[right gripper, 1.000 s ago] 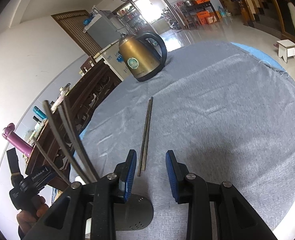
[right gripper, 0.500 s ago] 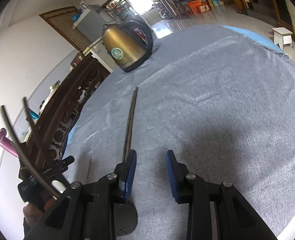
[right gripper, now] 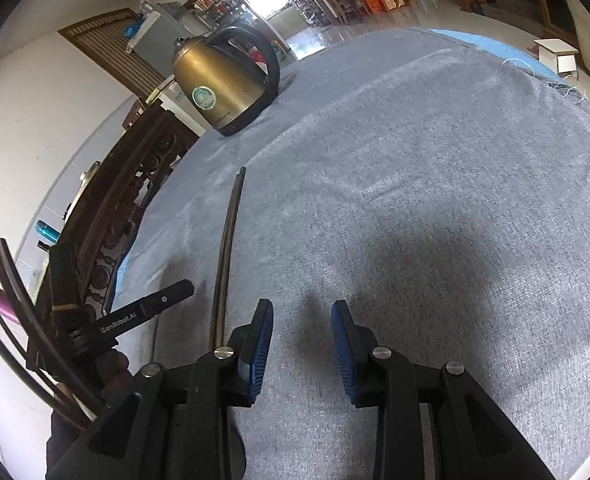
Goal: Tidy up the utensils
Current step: 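Move the left tool to the last two chopsticks and separate them on the cloth, then grasp one chopstick with the left tool while the right tool grasps the other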
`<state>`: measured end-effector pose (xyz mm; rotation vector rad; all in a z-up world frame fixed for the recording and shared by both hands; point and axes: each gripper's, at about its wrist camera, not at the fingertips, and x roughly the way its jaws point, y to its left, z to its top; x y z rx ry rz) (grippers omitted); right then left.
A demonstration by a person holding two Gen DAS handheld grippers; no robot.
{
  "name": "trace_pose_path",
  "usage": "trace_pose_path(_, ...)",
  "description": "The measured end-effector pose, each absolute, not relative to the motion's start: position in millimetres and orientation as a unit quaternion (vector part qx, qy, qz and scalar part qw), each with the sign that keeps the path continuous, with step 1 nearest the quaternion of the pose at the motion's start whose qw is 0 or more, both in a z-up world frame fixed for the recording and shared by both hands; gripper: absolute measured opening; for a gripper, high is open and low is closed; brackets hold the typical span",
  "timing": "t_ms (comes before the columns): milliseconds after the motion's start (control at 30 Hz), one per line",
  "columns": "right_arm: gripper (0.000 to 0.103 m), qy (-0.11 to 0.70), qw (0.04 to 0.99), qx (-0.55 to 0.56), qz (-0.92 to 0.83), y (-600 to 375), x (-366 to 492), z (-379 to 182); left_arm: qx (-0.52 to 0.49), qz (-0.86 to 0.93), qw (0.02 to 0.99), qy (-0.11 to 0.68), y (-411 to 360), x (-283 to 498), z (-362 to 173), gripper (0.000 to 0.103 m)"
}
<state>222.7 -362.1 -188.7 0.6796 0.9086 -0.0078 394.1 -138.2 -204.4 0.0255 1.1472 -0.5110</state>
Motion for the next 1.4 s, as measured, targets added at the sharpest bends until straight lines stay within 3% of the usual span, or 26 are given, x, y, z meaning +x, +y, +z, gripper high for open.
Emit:
trace_pose_path(1000,0.033,0.447,0.84,0.307,0.008,-355.8,242.3,-198.1,0.117,-0.206,0.816,0.528,-189.3,444.7,-212.1,0.061)
trace_pose_path(1233,0.033,0.44,0.852,0.284,0.021,-348.3,259.5,-191.8,0.089,-0.182,0.821,0.534,-165.3,469.0,-211.6,0.06)
trace_pose_path(1267,0.033,0.437,0.855,0.277,0.023,-346.6,265.0,-190.2,0.084,-0.184,0.82,0.536,-162.8,471.2,-210.9,0.058)
trace_pose_path(1333,0.033,0.434,0.861,0.262,0.028,-343.6,281.1,-186.9,0.087,-0.176,0.823,0.534,-158.9,472.5,-210.2,0.04)
trace_pose_path(1400,0.033,0.434,0.864,0.254,0.033,-340.7,297.6,-184.8,0.095,-0.17,0.828,0.526,-154.1,471.4,-210.5,0.028)
